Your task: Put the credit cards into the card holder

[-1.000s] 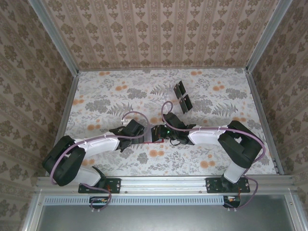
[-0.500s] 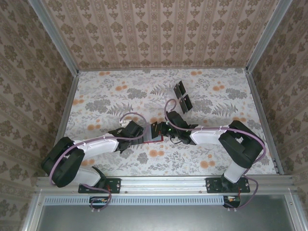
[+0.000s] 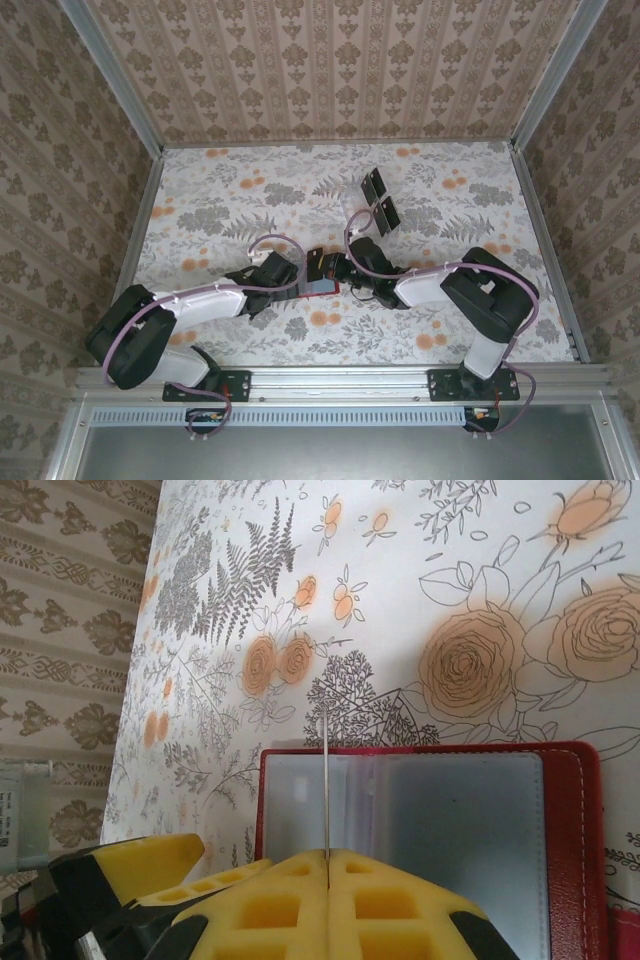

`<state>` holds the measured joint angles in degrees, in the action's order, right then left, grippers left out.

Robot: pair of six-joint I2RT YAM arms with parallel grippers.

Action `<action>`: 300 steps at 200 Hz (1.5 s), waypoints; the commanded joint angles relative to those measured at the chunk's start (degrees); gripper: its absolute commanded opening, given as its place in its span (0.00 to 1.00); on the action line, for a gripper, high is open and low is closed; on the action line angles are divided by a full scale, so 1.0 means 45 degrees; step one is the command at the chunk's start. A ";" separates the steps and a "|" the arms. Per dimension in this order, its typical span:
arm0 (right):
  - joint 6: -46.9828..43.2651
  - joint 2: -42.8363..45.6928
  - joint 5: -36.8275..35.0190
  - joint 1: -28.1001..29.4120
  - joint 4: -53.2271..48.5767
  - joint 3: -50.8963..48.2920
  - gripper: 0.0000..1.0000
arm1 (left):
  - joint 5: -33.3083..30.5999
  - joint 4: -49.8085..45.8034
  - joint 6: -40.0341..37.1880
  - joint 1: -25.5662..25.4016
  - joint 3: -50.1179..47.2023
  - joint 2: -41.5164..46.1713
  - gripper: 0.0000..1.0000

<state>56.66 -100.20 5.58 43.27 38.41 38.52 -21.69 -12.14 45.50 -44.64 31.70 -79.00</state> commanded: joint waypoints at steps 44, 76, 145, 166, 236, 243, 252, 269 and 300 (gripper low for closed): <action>0.0568 -0.1007 -0.0035 -0.0059 0.2640 -0.0625 0.00 | -0.0043 -0.0985 0.0183 -0.0057 -0.0502 -0.0079 1.00; 0.0752 -0.1332 0.0073 -0.0053 0.3187 -0.0727 0.00 | -0.0043 -0.0983 0.0197 -0.0058 -0.0502 -0.0060 1.00; 0.0990 -0.1600 0.0217 0.0011 0.3553 -0.0865 0.00 | -0.0051 -0.0975 0.0242 -0.0066 -0.0502 -0.0062 1.00; 0.1070 -0.1710 0.0243 0.0051 0.3648 -0.0904 0.00 | -0.0062 -0.1003 0.0242 -0.0070 -0.0522 -0.0061 1.00; 0.1371 -0.2084 0.0434 0.0185 0.4022 -0.0906 0.00 | -0.0087 -0.1013 0.0261 -0.0096 -0.0544 -0.0067 1.00; 0.1357 -0.2056 0.0458 0.0198 0.4022 -0.0933 0.00 | -0.0082 -0.1010 0.0261 -0.0090 -0.0542 -0.0066 1.00; 0.1373 -0.2052 0.0487 0.0197 0.4022 -0.0981 0.00 | -0.0072 -0.1013 0.0256 -0.0081 -0.0542 -0.0061 1.00; 0.1421 -0.2009 0.0533 0.0208 0.4061 -0.1148 0.00 | -0.0082 -0.1003 0.0259 -0.0093 -0.0543 -0.0069 1.00; 0.1499 -0.1932 0.0664 0.0200 0.4098 -0.1419 0.00 | -0.0096 -0.0991 0.0242 -0.0081 -0.0541 -0.0081 1.00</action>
<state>62.85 -108.38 7.29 43.77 55.51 33.67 -21.76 -11.75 46.54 -44.93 31.44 -79.00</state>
